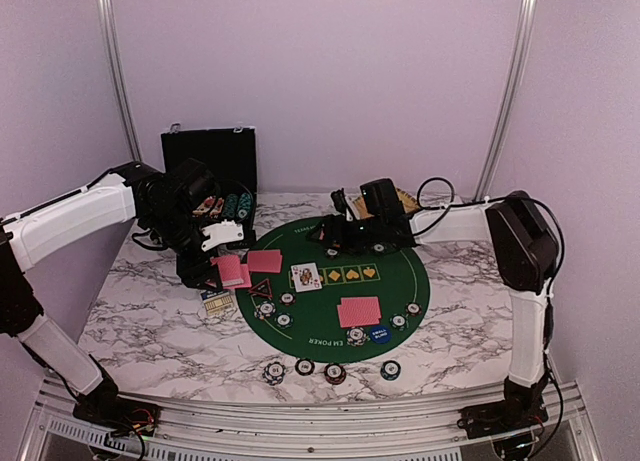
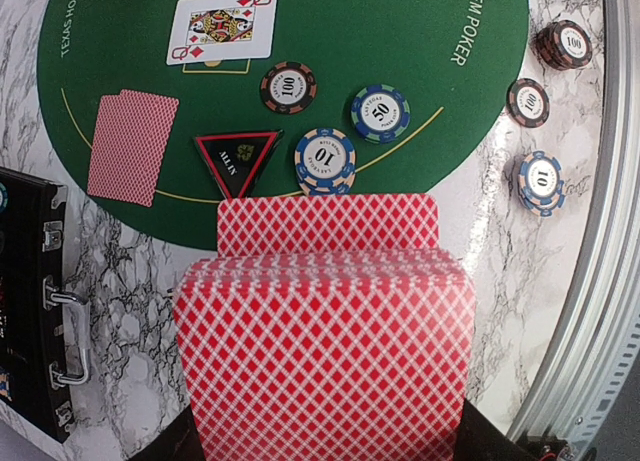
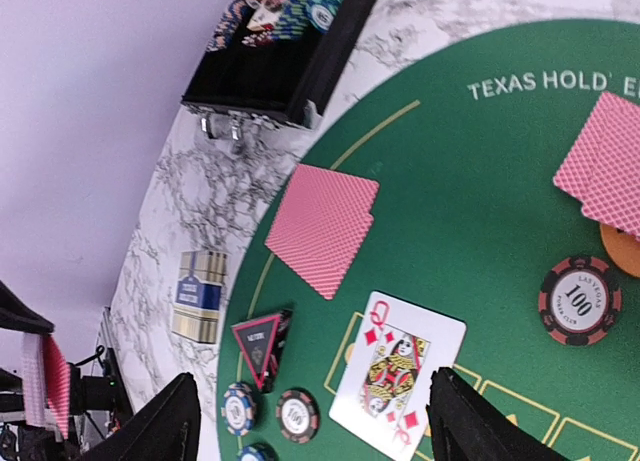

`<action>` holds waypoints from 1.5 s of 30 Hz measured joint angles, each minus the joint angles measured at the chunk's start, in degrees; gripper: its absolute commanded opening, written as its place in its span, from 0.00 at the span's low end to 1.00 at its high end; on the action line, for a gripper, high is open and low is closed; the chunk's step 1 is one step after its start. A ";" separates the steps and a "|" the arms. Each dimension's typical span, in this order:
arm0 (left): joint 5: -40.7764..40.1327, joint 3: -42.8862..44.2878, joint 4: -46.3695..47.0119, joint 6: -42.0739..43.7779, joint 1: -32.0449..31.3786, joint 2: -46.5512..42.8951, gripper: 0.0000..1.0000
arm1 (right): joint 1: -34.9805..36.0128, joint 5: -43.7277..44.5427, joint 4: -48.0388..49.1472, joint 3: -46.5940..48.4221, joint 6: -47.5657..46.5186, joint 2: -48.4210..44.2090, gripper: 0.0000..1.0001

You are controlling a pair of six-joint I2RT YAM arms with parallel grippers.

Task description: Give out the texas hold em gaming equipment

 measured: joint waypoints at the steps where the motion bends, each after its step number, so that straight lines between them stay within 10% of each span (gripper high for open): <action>1: 0.00 0.00 0.00 0.00 0.00 0.00 0.00 | 0.22 -0.04 0.35 -0.37 0.50 -1.38 0.80; 21: 0.83 0.02 0.00 0.00 0.00 0.02 0.00 | 15.96 -10.71 21.84 -5.09 23.50 0.76 0.88; 45: 0.85 0.02 -0.94 0.13 0.17 0.00 0.00 | 16.33 -10.88 28.50 -8.13 29.70 2.21 0.90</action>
